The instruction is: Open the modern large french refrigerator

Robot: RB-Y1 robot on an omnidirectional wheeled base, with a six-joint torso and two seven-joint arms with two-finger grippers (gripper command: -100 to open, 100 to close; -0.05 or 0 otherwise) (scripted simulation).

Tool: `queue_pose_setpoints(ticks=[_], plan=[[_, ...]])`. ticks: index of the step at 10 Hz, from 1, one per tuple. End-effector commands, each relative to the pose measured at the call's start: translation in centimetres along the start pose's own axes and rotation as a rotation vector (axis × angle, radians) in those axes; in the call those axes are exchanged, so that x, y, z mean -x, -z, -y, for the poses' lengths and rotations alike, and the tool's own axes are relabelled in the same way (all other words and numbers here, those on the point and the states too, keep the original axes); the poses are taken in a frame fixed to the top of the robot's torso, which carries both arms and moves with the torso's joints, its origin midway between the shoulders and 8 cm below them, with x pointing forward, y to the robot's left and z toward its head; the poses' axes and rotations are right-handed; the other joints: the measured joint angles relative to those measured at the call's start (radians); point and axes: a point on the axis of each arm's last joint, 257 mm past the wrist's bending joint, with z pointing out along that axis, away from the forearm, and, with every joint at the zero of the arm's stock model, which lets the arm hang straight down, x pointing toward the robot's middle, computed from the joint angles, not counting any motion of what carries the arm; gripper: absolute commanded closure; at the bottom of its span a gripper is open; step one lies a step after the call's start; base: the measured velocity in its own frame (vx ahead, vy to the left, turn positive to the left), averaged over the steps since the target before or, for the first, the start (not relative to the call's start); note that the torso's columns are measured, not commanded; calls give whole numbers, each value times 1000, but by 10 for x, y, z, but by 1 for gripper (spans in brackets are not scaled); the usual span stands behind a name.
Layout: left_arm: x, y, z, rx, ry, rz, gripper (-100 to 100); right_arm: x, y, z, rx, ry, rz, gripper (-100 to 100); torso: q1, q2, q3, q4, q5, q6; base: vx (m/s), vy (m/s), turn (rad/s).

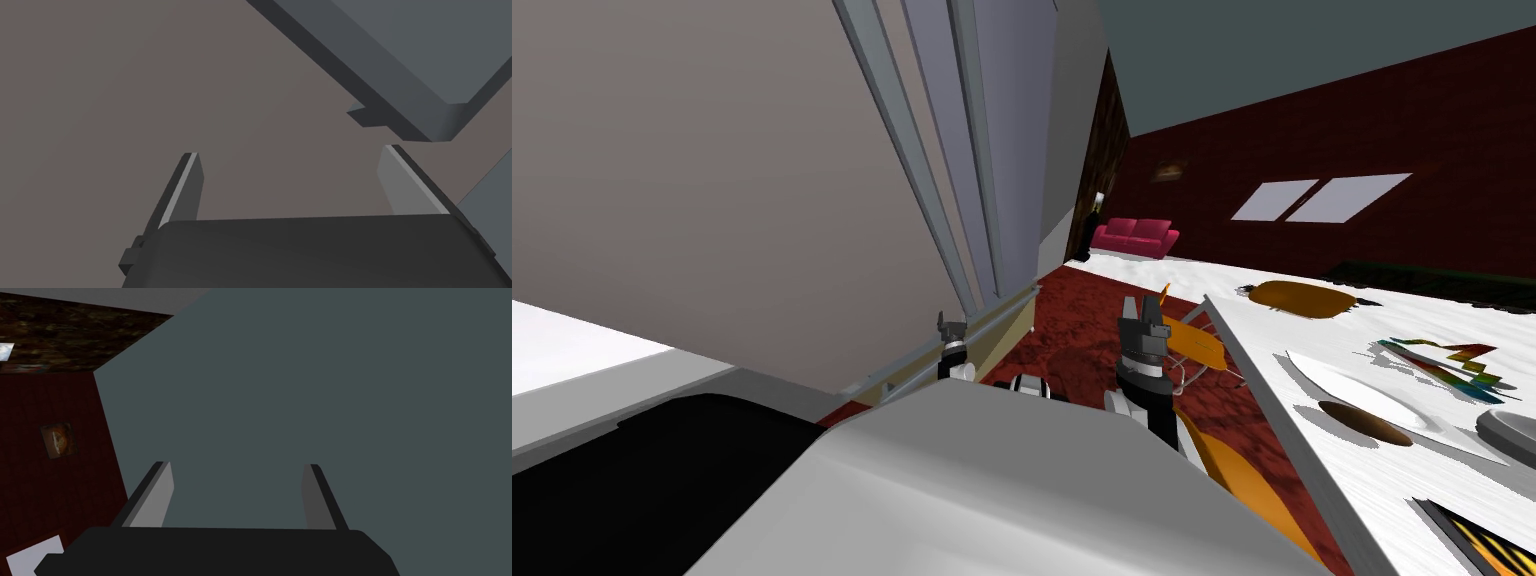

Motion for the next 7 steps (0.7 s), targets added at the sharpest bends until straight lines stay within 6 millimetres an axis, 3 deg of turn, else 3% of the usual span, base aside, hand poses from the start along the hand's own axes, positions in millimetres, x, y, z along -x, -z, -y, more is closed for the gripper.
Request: queue_pose_setpoints(ticks=[1,3,4,7], plan=[[-1,6,-5,1,7,-7,100,0,0,0,0,0,0,0,0,6,3,1,0,-3,-7,-21,-84],[4,11,-11,18,2,5,100,0,0,0,0,0,0,0,-5,20,10,7,-5,-10,9,-25,-75],[9,8,-8,29,-28,-17,-100,0,0,0,0,0,0,0,-5,26,14,9,-6,-10,10,-2,11],[13,-5,3,38,-87,-71,-100,0,0,0,0,0,0,0,-1,20,11,7,-4,-11,-8,-10,-12]])
